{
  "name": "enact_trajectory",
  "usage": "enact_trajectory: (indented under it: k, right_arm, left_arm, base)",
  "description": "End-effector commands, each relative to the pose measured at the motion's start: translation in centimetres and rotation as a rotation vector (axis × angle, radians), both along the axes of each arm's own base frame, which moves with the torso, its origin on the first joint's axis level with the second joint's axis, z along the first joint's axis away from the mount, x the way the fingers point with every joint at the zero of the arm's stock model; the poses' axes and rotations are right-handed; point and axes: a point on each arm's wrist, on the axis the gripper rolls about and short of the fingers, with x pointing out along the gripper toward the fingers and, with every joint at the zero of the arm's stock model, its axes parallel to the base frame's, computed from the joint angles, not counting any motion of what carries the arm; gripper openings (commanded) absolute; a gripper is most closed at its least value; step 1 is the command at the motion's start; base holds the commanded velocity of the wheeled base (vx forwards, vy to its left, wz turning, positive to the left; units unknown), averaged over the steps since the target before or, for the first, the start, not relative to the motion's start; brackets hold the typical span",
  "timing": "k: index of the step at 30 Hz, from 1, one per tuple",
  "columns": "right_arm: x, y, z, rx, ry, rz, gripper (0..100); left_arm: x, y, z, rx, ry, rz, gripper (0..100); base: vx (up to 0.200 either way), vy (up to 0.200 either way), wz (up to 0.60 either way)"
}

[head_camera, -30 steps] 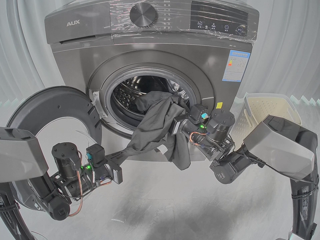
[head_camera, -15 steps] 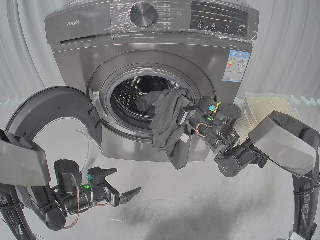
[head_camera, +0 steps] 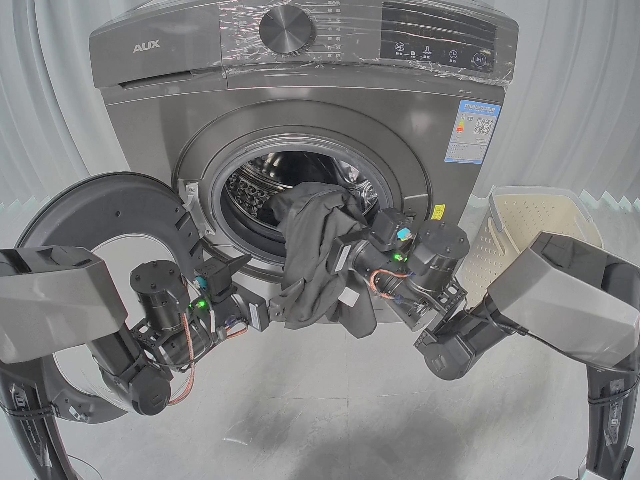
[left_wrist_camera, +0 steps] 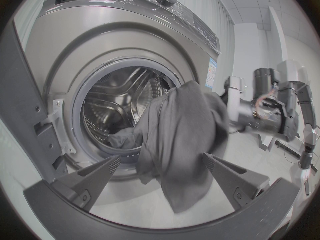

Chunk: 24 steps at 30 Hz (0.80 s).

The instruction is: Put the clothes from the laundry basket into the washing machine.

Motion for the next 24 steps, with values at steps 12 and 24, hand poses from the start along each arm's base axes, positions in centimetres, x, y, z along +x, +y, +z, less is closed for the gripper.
enact_trajectory:
  k: [12, 24]
  right_arm:
    - [-4.3, 2.8, 1.2, 0.001, 0.0, 0.114, 0]
    - [-4.9, 2.4, 0.9, 0.0, 0.011, 0.119, 0]
  left_arm:
    - [4.1, -1.5, -3.0, -0.009, 0.002, 0.018, 100]
    - [6.3, -1.5, -2.6, -0.039, -0.051, 0.056, 0]
  base:
    - [0.0, 0.0, 0.0]
    - [0.0, 0.0, 0.0]
